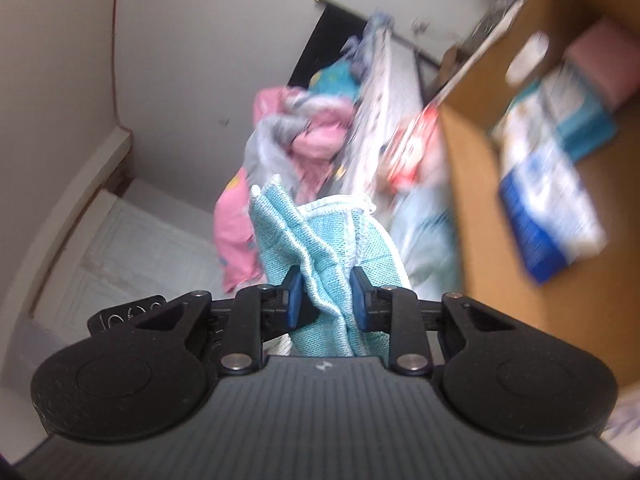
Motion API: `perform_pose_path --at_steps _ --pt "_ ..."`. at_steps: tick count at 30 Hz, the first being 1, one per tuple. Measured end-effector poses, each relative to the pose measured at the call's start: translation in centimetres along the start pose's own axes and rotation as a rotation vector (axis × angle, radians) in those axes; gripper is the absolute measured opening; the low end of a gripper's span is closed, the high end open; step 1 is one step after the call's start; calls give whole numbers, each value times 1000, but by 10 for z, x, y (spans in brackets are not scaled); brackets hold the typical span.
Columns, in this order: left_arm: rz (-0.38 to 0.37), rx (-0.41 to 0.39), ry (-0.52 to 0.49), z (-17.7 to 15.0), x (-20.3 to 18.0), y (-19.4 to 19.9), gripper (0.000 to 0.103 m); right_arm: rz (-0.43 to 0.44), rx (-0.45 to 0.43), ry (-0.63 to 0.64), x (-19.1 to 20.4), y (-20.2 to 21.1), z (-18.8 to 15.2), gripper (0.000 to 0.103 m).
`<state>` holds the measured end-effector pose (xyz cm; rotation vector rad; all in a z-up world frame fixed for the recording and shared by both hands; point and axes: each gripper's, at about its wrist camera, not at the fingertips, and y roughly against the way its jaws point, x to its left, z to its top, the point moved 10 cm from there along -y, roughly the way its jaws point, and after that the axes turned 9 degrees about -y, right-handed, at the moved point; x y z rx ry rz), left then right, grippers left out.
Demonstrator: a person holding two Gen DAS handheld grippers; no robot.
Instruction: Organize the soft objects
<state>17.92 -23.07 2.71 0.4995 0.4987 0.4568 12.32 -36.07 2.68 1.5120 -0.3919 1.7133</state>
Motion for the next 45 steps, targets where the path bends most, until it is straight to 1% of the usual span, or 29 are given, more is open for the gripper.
perform_pose_path --at_steps 3,5,7,8,10,13,15,17,19,20,21,24,25,27,28,29,30,31,33,35,37,39,42,45 --pt "-35 44 33 17 2 -61 17 -112 -59 27 -22 21 52 24" --pt "-50 89 54 21 7 -102 18 -200 -76 44 -42 27 82 24" --pt "-57 144 78 19 13 -136 18 -296 -68 63 -66 24 107 24" --pt "-49 188 86 16 20 -156 18 -343 -60 70 -78 20 117 24" --pt "-28 260 99 7 32 -183 18 -432 -21 73 -108 11 128 24" --pt "18 364 128 -10 50 -211 18 -527 44 57 -148 -14 138 23" --pt "49 425 150 -20 64 -226 19 -571 87 30 -173 -31 138 23" --pt "63 454 160 -27 71 -231 20 -594 129 11 -192 -43 138 23" --pt "79 468 163 -30 75 -231 31 -607 161 -19 -207 -52 135 23" --pt "85 466 161 -30 76 -228 32 -605 173 -34 -212 -56 135 23" --pt "89 460 156 -29 78 -225 35 -605 185 -46 -217 -60 134 23" --pt "103 434 144 -18 80 -208 48 -605 209 -59 -225 -69 129 23" --pt "108 420 136 -15 80 -203 50 -608 214 -63 -223 -75 131 23" --pt "122 396 112 -10 81 -192 50 -614 218 -74 -229 -82 128 23" --pt "116 386 112 -7 81 -189 50 -619 219 -86 -232 -86 126 24" --pt "112 376 116 -5 81 -186 50 -628 222 -94 -237 -89 124 20" --pt "112 367 117 -3 81 -182 50 -619 212 -94 -238 -92 123 21" --pt "118 360 117 -1 81 -177 53 -619 210 -94 -237 -93 123 24" --pt "139 340 110 2 81 -167 58 -621 190 -115 -234 -90 124 27" --pt "151 319 99 6 78 -157 58 -594 159 -140 -229 -86 127 30" --pt "151 302 106 8 77 -144 59 -577 120 -150 -222 -79 131 38" --pt "155 279 113 11 77 -130 61 -555 83 -149 -214 -74 134 43" --pt "172 235 117 14 78 -105 63 -531 41 -134 -201 -66 136 45" --pt "197 196 129 11 81 -75 65 -546 -10 -106 -193 -59 137 45"
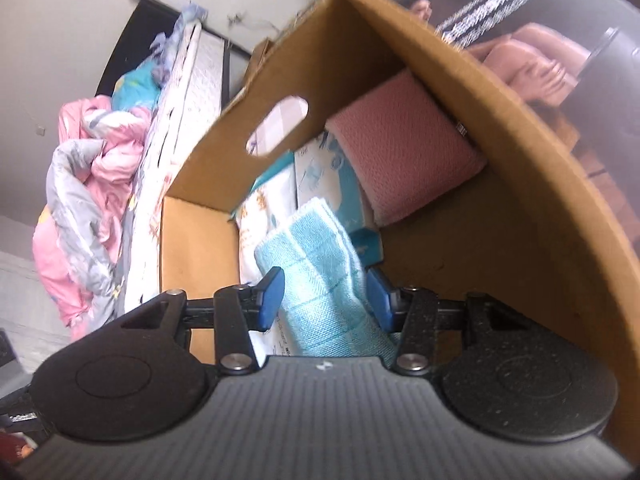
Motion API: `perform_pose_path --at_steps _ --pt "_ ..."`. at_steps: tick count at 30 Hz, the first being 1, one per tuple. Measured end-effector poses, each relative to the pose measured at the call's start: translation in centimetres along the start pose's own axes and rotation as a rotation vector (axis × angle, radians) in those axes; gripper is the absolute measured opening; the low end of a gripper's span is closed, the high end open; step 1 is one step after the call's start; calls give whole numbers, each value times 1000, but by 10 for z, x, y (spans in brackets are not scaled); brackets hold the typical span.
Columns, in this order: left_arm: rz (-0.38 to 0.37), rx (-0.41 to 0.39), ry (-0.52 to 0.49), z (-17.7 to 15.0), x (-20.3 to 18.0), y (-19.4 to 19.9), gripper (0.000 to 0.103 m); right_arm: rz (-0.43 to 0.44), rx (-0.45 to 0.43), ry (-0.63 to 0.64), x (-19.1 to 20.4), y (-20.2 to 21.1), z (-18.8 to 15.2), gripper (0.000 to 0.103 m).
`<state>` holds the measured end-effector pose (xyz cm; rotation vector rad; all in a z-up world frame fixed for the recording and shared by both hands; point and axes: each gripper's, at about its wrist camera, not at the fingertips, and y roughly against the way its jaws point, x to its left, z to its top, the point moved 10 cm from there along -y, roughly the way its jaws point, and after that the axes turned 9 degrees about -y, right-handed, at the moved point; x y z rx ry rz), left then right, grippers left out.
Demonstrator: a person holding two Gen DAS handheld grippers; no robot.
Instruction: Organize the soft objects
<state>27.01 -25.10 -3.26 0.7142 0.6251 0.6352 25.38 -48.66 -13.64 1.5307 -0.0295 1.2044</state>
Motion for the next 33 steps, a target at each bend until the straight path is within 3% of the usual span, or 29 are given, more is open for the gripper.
perform_pose_path --at_steps 6,9,17,20,25,33 --pt "50 -54 38 -29 26 53 66 17 -119 1 5 32 5 47" --pt "80 -91 64 -46 42 79 67 62 -83 -35 -1 41 -1 50" --pt "161 -173 127 -99 75 134 72 1 16 -183 -28 -23 -21 52" --pt "174 -183 146 -116 85 143 72 54 77 -223 -22 -42 -38 57" --pt "215 -202 164 -137 100 153 72 52 52 -207 -12 -37 -35 61" --pt "284 -243 183 -167 123 170 76 19 -65 -120 3 7 -30 66"
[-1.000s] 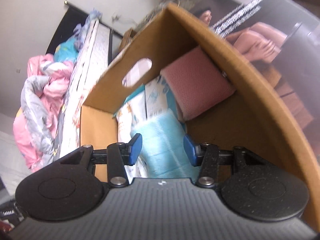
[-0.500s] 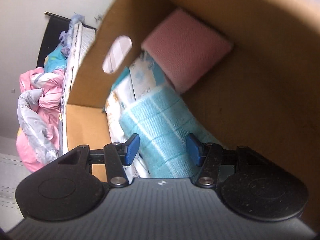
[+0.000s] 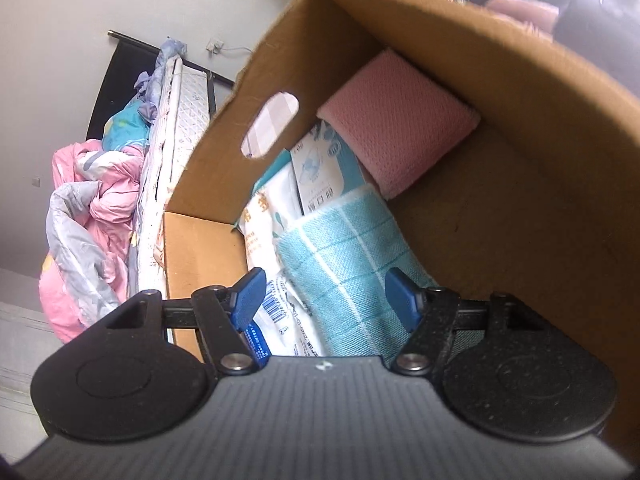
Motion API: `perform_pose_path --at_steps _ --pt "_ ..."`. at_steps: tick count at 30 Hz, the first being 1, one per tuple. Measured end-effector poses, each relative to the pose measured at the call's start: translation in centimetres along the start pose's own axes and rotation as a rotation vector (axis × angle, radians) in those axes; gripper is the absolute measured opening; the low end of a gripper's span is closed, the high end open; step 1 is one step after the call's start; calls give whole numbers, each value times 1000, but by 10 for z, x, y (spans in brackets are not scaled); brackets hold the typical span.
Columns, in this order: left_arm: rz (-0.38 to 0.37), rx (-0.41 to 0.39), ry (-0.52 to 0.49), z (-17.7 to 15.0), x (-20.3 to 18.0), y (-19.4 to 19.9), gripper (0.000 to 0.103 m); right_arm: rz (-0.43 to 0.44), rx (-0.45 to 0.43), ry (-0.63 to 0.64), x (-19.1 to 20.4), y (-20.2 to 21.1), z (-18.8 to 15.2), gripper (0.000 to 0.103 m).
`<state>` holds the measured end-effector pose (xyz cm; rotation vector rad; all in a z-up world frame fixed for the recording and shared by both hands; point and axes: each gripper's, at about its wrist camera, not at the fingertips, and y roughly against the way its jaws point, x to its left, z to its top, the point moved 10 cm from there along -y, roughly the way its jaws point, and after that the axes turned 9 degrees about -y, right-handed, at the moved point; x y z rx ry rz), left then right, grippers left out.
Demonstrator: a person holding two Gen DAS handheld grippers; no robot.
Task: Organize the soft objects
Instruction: 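Move the right tool to the pink plush toy on the bed and grasp it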
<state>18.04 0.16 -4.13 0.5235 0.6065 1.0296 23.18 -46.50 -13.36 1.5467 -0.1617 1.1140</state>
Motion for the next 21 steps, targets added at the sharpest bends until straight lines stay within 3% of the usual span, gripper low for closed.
perform_pose_path --at_steps 6,8,11,17,21 --pt "106 3 -47 -10 27 3 78 -8 -118 224 56 34 -11 66" --pt "135 8 -53 -11 35 0 79 18 -112 325 88 36 -29 66" --pt "177 11 -47 -9 49 -7 80 96 -27 467 143 26 -71 66" --pt "264 -23 -12 9 86 -23 77 228 230 763 250 -31 -176 66" --pt "269 -16 107 22 122 -39 68 272 398 815 292 -69 -239 65"
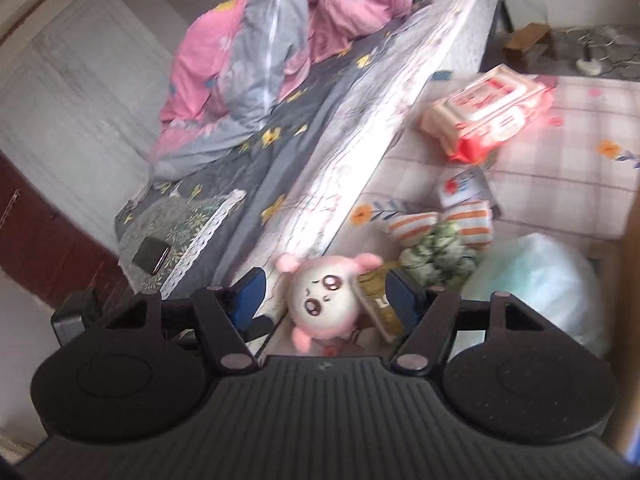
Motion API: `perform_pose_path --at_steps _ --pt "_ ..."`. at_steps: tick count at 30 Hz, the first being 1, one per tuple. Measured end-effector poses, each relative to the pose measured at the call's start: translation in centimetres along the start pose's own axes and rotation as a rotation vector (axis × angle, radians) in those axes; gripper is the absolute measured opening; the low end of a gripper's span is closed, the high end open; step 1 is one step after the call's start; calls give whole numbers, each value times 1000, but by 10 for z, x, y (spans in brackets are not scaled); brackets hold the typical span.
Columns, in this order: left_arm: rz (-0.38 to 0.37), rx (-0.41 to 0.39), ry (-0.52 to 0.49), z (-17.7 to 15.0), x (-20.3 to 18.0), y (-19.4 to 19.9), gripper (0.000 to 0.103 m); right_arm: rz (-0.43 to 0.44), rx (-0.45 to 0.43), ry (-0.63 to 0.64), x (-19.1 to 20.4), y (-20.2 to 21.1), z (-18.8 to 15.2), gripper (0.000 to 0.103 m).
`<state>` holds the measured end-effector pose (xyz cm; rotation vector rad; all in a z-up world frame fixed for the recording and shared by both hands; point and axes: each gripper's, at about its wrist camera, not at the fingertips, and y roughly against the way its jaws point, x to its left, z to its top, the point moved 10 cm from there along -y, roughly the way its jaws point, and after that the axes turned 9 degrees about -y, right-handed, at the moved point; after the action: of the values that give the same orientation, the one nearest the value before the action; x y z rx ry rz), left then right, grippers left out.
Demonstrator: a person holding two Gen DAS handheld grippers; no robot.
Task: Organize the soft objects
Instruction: 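Move the right tool to the pink plush toy on the bed and grasp it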
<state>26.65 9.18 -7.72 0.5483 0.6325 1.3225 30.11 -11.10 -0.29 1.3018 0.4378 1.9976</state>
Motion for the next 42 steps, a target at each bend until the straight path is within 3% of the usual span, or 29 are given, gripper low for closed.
perform_pose_path --at_steps 7,11,14,16,19,25,30,35,42 --pt "-55 82 113 15 24 -42 56 -91 132 222 9 -81 -49 60" --pt "-57 97 107 20 24 -61 49 -133 120 382 12 -108 -50 60" --pt "-67 94 118 23 25 -69 43 -144 122 494 19 -122 -48 70" --pt "-62 90 113 27 25 -72 34 -142 131 542 22 -131 -46 78" --pt "-52 93 103 29 26 -76 26 -140 148 607 22 -147 -44 82" --pt "-47 96 91 29 28 -79 27 -108 194 572 17 -173 -43 82" --pt "-49 109 137 28 35 -83 28 -90 191 541 17 -180 -42 83" --pt "-46 112 144 27 36 -80 14 -88 186 531 14 -177 -45 81" --pt "-66 49 148 43 28 -40 11 -77 137 520 25 -165 -50 71"
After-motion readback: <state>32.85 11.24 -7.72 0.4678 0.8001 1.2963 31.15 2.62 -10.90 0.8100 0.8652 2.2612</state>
